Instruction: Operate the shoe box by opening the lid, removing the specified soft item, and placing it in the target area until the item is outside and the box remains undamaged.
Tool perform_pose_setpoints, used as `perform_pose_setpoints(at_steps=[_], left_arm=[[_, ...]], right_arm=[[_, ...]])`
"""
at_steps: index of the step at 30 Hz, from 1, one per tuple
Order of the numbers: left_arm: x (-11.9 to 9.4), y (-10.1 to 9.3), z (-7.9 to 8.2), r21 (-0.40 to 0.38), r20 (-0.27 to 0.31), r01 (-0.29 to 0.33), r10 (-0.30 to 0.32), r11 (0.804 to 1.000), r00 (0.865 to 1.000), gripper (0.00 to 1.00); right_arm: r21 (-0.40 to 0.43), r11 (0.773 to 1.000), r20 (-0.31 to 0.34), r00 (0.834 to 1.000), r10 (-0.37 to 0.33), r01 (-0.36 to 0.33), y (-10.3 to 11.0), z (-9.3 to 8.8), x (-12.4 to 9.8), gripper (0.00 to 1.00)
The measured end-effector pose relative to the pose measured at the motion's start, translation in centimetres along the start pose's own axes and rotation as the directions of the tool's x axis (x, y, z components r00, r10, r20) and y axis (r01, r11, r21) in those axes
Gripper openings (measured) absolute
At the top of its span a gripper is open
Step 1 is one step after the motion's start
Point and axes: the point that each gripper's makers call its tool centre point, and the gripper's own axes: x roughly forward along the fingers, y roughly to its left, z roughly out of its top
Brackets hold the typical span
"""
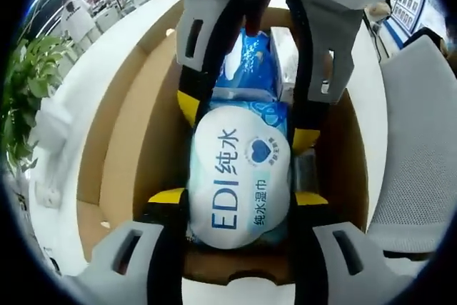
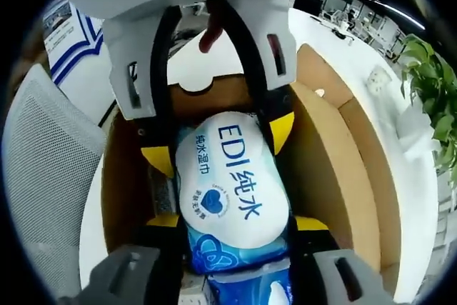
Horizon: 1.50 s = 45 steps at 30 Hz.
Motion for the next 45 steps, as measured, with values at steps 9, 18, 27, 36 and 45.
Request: perform_pose_setpoints(at_steps=[9,18,27,36,45], left_arm=[[1.0,-0.1,0.0,0.012,-0.002,0.001,-0.001,1.000,1.000,0.60],[2.1,-0.2,0.4,0.033,0.046,0.023,-0.025,0.999,0.999,0.64],[3.1,-0.4,0.8,0.077,0.099,0.061,-0.069,0.995,0.993,0.68],[3.3,-0.4,1.0,0.095,0.121,0.070,-0.081,0.993,0.989,0.68],[2.5,-0.4,1.3,0.126,0.097,0.080,-0.093,0.989,0.991,0.64]], right_arm=[[-0.021,1.000,-0.002,1.000,0.014,-0.014,-0.2,-0.5,1.1,0.61],[-0.062,0.998,-0.009,1.000,0.025,-0.026,0.0,-0.8,2.7,0.65],[-0.078,0.995,0.003,0.998,0.056,-0.056,0.1,-0.6,2.6,0.66],[-0.090,0.993,0.003,0.997,0.082,-0.081,0.2,-0.4,2.8,0.65],[-0.070,0.995,0.030,0.997,0.073,-0.071,0.2,0.0,2.4,0.59]])
